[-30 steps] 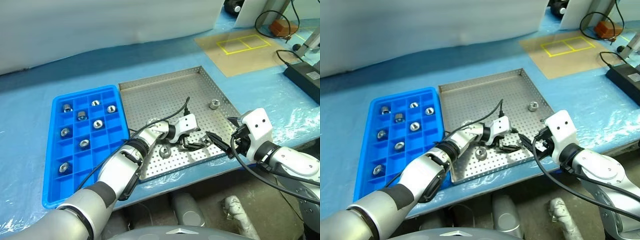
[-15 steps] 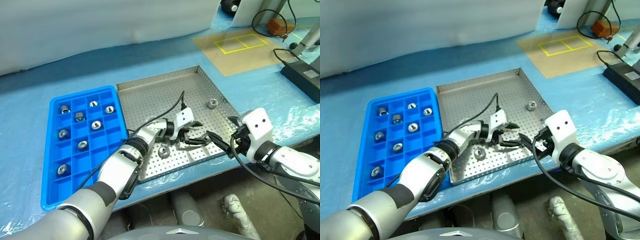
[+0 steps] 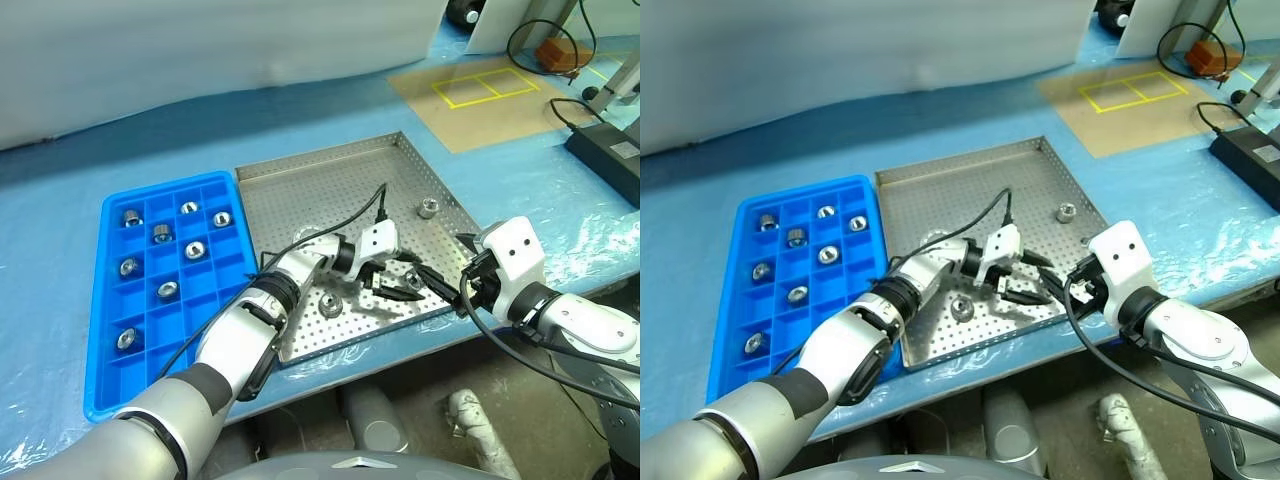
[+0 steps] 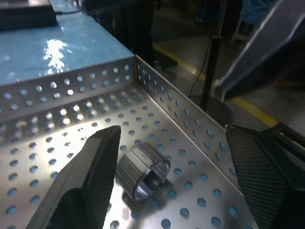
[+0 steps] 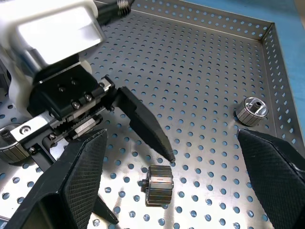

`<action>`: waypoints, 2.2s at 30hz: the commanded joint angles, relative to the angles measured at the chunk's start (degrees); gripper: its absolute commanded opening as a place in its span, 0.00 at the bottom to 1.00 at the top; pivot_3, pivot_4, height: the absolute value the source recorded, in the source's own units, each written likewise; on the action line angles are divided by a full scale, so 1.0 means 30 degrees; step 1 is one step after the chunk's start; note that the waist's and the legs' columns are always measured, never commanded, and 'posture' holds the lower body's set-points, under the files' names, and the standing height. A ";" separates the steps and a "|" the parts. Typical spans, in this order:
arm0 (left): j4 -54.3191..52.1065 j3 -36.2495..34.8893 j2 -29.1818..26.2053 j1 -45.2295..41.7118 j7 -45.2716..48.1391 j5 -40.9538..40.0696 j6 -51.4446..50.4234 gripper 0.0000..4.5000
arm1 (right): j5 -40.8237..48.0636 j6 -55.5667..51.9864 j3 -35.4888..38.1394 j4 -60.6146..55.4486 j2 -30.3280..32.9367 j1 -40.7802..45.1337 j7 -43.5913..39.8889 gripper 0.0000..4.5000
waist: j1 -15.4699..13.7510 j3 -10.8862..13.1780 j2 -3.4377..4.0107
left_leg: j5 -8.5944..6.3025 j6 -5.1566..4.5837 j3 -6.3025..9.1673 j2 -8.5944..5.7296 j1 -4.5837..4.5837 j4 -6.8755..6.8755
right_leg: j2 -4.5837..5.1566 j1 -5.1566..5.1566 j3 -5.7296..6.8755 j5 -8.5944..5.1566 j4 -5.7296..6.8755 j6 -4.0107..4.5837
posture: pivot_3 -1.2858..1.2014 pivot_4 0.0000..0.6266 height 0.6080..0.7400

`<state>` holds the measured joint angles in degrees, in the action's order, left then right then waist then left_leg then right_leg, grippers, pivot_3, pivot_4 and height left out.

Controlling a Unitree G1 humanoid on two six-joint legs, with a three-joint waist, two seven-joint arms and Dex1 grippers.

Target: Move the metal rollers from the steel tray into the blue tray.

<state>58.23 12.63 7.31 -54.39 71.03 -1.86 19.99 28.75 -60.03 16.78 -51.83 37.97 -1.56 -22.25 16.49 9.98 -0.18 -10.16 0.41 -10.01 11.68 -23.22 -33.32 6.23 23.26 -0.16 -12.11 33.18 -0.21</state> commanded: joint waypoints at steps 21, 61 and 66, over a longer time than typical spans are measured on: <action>-1.3402 -0.0347 -0.9550 0.5161 0.5083 -0.4490 -0.5140 0.82 | -0.0570 0.2316 -0.2287 0.1830 -0.0423 0.0747 -0.0123 1.00 | -0.0727 0.0006 0.0033 | 0.0012 0.0010 0.0002 0.0028 0.0033 0.0008 | 0.0013 -0.0034 0.0049 -0.0002 0.0061 -0.0004 | 0.27 0.24 1.00; -0.3329 0.3239 -0.6953 0.2961 0.5115 0.0729 0.6172 0.82 | 0.5205 0.1069 0.1069 -0.0431 0.4750 -0.1331 -0.2752 1.00 | -0.1019 -0.0028 0.0073 | 0.0014 0.0016 -0.0007 0.0047 0.0116 -0.0026 | 0.0013 -0.0093 0.0031 -0.0008 0.0090 -0.0012 | 0.24 0.24 1.00; -0.3396 0.3515 -0.6511 0.3339 0.4452 0.1151 0.6124 0.82 | 0.4750 0.1279 0.0845 -0.0398 0.4801 -0.1510 -0.2635 1.00 | -0.1052 -0.0037 0.0085 | 0.0012 0.0014 -0.0008 0.0018 0.0112 -0.0034 | 0.0025 -0.0105 0.0026 -0.0008 0.0087 -0.0012 | 0.24 0.24 1.00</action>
<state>47.78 22.30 -12.92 -45.33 85.35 1.16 38.09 43.52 -57.46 19.03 -51.62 52.10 -5.87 -30.20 13.33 9.87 0.07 -10.12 0.45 -10.03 11.74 -22.88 -33.42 6.30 22.94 -0.07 -12.14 33.44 -0.25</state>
